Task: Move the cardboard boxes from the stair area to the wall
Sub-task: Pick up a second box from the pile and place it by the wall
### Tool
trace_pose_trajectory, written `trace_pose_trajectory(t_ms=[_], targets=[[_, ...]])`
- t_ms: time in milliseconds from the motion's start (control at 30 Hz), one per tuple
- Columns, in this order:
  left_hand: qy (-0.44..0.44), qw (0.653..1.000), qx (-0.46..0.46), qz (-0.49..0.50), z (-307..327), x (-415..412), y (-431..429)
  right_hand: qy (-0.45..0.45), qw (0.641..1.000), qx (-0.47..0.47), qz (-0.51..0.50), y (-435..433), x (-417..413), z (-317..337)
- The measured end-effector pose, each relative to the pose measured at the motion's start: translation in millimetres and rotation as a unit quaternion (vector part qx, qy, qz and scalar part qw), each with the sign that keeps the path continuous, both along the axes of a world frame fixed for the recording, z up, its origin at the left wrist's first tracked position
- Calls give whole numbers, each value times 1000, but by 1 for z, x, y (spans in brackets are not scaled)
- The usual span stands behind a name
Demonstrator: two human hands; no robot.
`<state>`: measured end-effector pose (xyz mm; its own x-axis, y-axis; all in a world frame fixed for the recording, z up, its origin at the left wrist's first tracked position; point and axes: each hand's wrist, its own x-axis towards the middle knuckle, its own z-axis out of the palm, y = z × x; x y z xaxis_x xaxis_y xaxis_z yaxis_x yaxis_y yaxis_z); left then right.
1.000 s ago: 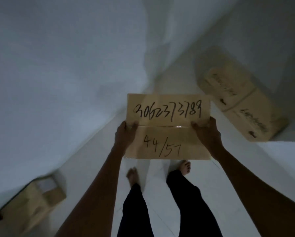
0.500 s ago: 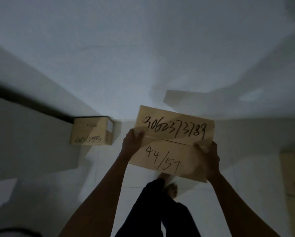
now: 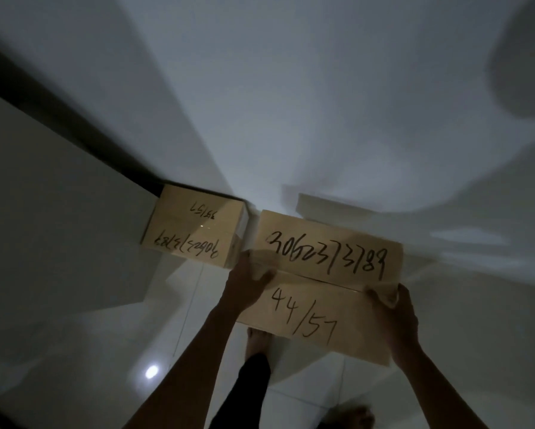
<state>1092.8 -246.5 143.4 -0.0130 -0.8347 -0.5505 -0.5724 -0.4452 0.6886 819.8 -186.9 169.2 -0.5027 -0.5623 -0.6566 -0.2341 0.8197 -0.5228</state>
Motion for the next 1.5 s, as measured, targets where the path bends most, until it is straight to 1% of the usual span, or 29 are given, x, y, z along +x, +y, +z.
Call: trace_pose_trajectory(t_ms=[100, 167, 233, 300, 367, 433, 500, 633, 733, 833, 967, 1033, 1133, 1200, 1300, 1400, 1500], targets=[[11, 1000, -9, -10, -73, 26, -23, 4, 1000, 7, -2, -24, 26, -75], [-9, 1000, -13, -9, -113, 39, -39, 11, 1000, 7, -2, -38, 39, -120], [-37, 999, -19, -3, -141, 51, -52, 18, 1000, 7, -1, -50, 52, -151], [-73, 997, -29, -4, -148, 62, -59, 28, 1000, 10, 1, -56, 66, -164], [-110, 993, -46, -5, -138, 77, -62, 40, 999, 4, 6, -59, 82, -158], [-118, 991, -60, 3, -120, 95, -62, 50, 999, -5, 19, -63, 99, -138], [-113, 991, -70, 24, -100, 115, -63, 39, 999, -10, 34, -68, 116, -118], [-120, 989, -43, 69, -78, 160, -77, 2, 997, -7, 78, -94, 158, -101], [-131, 987, -36, 86, -78, 196, -96, -17, 997, -11, 78, -120, 199, -109], [-140, 986, -26, 91, -93, 238, -114, -42, 996, -28, 75, -141, 240, -126], [-144, 984, -21, 102, -113, 286, -137, -43, 993, -40, 99, -167, 286, -148], [-163, 982, -31, 89, -121, 301, -141, -28, 992, -51, 110, -175, 305, -155], [-184, 977, -90, 58, -134, 316, -136, 4, 991, -56, 119, -182, 329, -160], [-227, 965, -132, 26, -142, 314, -122, -6, 991, -53, 122, -185, 340, -162], [-278, 944, -173, -36, -151, 311, -103, -24, 991, -39, 127, -192, 356, -163], [-306, 935, -161, -76, -159, 318, -101, -25, 991, -26, 131, -196, 361, -162], [-316, 932, -153, -93, -159, 322, -107, -49, 986, -10, 156, -201, 360, -165]])
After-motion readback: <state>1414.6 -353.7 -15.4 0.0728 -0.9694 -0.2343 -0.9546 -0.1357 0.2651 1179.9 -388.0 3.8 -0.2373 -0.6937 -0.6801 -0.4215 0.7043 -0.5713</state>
